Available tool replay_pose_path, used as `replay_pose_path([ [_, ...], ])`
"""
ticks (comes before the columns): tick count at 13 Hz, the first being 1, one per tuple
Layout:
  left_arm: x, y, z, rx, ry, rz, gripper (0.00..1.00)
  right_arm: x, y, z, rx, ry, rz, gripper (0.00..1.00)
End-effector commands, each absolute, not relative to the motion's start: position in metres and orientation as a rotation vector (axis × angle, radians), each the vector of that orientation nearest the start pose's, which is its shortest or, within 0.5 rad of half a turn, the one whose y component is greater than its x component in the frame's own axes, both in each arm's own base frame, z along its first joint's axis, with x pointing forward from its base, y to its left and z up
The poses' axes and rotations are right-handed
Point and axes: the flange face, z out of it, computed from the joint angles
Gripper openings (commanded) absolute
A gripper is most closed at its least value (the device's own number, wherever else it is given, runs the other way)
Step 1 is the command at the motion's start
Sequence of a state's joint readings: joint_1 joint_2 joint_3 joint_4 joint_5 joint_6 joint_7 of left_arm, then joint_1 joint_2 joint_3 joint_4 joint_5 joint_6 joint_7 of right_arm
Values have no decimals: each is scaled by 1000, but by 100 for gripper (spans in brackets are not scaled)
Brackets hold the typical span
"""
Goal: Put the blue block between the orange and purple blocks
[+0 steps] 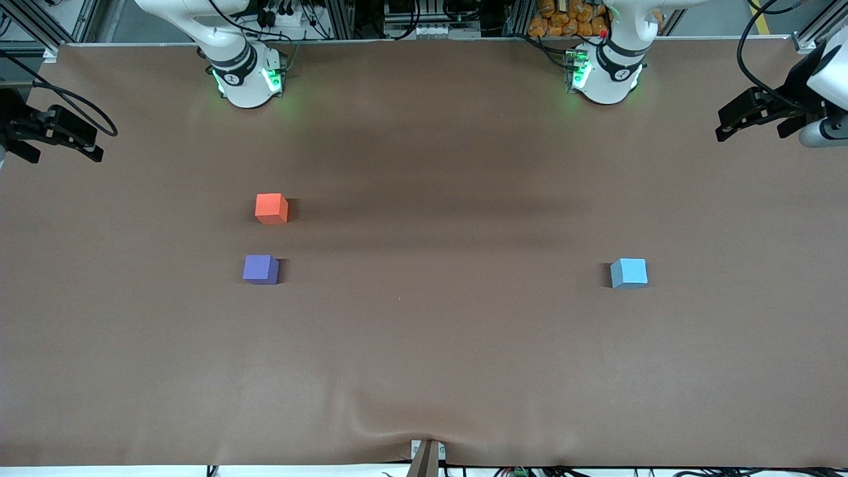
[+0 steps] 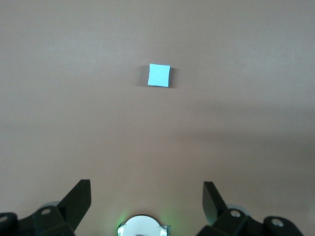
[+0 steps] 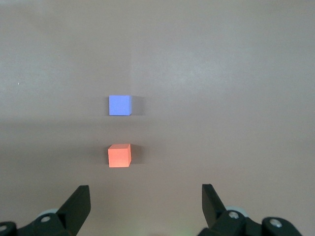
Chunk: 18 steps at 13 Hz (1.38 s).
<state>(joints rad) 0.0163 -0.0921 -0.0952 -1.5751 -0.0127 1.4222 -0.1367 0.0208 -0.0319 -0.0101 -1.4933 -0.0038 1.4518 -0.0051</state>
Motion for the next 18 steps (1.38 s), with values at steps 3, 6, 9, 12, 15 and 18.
replay_pose_path([
  [3, 510, -45, 661, -3118, -50, 89, 100, 533, 3, 672, -3126, -32, 19, 100],
  [6, 510, -46, 663, -3117, -46, 84, 100, 533, 3, 671, -3126, -32, 24, 100],
  [9, 511, -45, 662, -3119, -53, 86, 100, 533, 2, 670, -3126, -30, 31, 100],
  [12, 511, -44, 660, -3118, -57, 93, 100, 533, 2, 670, -3126, -30, 33, 100],
  [15, 511, -43, 659, -3118, -57, 98, 100, 532, -1, 670, -3126, -22, 36, 100],
  [18, 512, -41, 653, -3117, -69, 115, 100, 532, -1, 670, -3126, -20, 38, 100],
])
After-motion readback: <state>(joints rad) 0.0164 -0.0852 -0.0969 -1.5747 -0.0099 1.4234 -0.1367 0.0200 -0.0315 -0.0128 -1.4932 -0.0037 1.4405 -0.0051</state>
